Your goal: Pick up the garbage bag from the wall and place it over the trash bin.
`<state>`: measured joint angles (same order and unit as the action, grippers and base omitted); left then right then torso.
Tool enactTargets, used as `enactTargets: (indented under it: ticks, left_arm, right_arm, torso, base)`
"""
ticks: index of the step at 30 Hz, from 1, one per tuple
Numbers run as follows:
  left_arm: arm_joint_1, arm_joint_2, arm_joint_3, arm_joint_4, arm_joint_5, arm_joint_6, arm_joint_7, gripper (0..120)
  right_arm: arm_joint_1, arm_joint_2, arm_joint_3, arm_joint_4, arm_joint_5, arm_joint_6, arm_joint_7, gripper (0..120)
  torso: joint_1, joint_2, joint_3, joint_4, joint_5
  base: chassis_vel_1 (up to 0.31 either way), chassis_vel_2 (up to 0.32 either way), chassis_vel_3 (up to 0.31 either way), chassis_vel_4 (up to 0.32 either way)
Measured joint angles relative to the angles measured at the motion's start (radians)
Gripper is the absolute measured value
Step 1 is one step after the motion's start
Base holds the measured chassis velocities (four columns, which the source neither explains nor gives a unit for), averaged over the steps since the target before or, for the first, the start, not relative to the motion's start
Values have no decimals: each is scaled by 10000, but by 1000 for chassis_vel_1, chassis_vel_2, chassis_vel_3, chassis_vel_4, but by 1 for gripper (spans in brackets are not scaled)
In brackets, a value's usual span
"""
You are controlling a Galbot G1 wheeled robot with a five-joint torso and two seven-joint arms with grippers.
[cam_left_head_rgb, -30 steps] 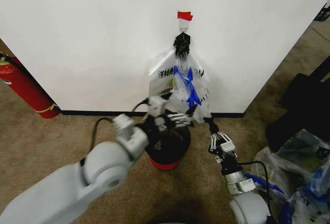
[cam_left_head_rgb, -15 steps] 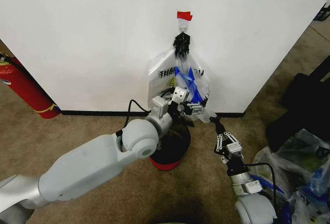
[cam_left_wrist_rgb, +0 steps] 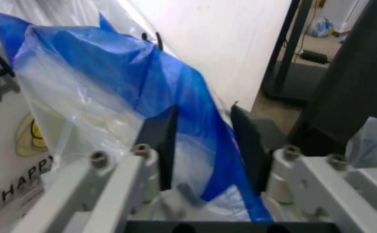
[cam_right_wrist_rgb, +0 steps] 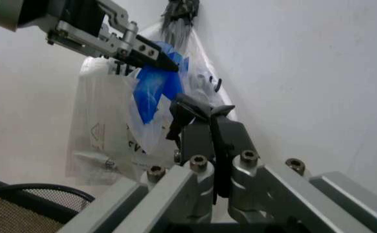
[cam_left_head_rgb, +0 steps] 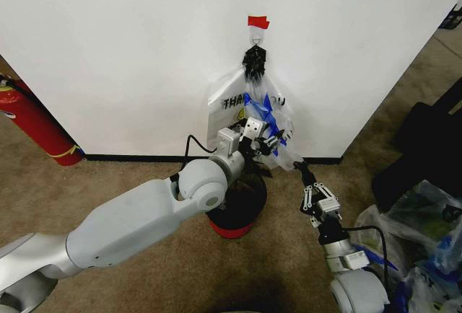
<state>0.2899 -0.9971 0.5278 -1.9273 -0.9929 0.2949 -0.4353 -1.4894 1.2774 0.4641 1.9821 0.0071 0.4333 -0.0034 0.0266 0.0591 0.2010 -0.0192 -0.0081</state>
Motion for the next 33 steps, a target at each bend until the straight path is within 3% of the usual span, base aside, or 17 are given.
enactTargets:
  ticks: [8,21,26,29,33]
  left_arm:
    - [29,7,65,103,329,-3,-3,0]
    - [618,481,-505,-482,-23,-178,-222,0]
    - [906,484,-742,-593,-23,-302,-298,0]
    - [1143,533,-847,-748,-26,-328,-329,0]
    - [1376,546,-957,-840,-10,-344,-354,0]
  right_arm:
    - [-2,-98,4,153,209,-120,-2,0]
    - [-356,-507,611,393,699,28,-572,0]
    - [-864,-840,1244,528,1157,372,-1573,11]
    - [-1208,-1171,1689,612,1583,847,-2347,22]
    - [-1274,-1453,1774,833,1686,696,-2357,34]
  torso:
    - [0,0,0,0,0]
    - [0,0,-1,1,1]
    - [0,1,-1,-3,1]
    - [0,2,-1,-2,1]
    - [0,2,-2,-2,1]
  base:
    - [0,0,0,0]
    - [0,0,0,0]
    - [0,0,0,0]
    - [0,0,0,0]
    - [0,0,0,0]
